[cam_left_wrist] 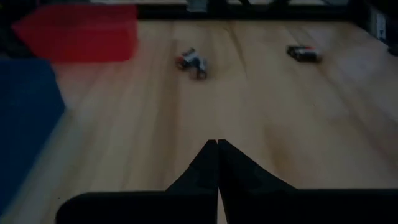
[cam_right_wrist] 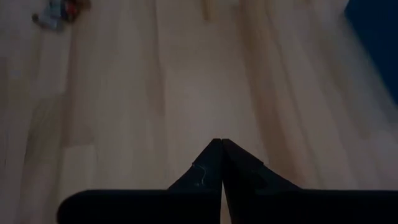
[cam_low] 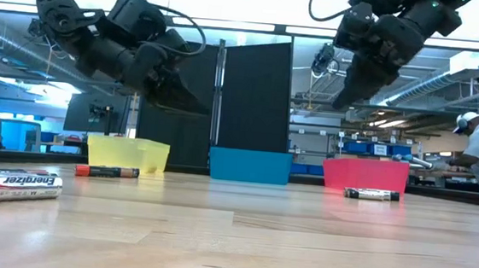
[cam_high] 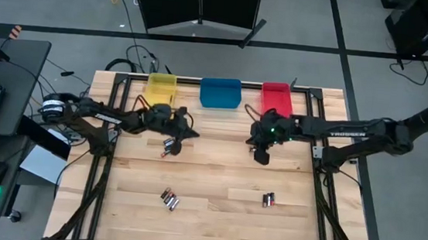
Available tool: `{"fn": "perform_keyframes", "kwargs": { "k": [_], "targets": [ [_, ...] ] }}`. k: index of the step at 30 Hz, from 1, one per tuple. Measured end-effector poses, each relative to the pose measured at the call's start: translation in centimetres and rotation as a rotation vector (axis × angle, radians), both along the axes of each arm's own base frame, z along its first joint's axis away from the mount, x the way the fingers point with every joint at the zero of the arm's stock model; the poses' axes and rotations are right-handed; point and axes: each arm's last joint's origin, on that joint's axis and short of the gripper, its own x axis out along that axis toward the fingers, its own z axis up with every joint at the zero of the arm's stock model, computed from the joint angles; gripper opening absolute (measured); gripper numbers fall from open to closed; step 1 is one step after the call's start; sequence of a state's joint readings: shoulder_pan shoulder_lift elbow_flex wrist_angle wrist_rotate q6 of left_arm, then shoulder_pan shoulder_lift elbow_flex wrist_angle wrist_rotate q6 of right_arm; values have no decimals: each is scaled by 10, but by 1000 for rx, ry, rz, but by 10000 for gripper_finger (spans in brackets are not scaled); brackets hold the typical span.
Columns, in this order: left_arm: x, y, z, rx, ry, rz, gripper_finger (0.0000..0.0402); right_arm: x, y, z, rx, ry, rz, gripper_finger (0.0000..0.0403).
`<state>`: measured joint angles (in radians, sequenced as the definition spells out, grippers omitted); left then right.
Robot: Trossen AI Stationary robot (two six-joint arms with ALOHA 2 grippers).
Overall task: Sort batteries
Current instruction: Put the black orange battery into the blue bin
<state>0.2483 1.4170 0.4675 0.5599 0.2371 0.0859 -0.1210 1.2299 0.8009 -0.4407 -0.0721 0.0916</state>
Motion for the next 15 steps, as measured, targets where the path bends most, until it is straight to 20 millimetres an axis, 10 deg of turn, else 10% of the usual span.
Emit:
{"fn": "perform_keyframes", "kwargs": {
  "k": [15],
  "targets": [
    [-12, -37, 5, -79, 142, 126, 7, -15, 11, -33, 54, 202, -148, 17]
  ]
}}
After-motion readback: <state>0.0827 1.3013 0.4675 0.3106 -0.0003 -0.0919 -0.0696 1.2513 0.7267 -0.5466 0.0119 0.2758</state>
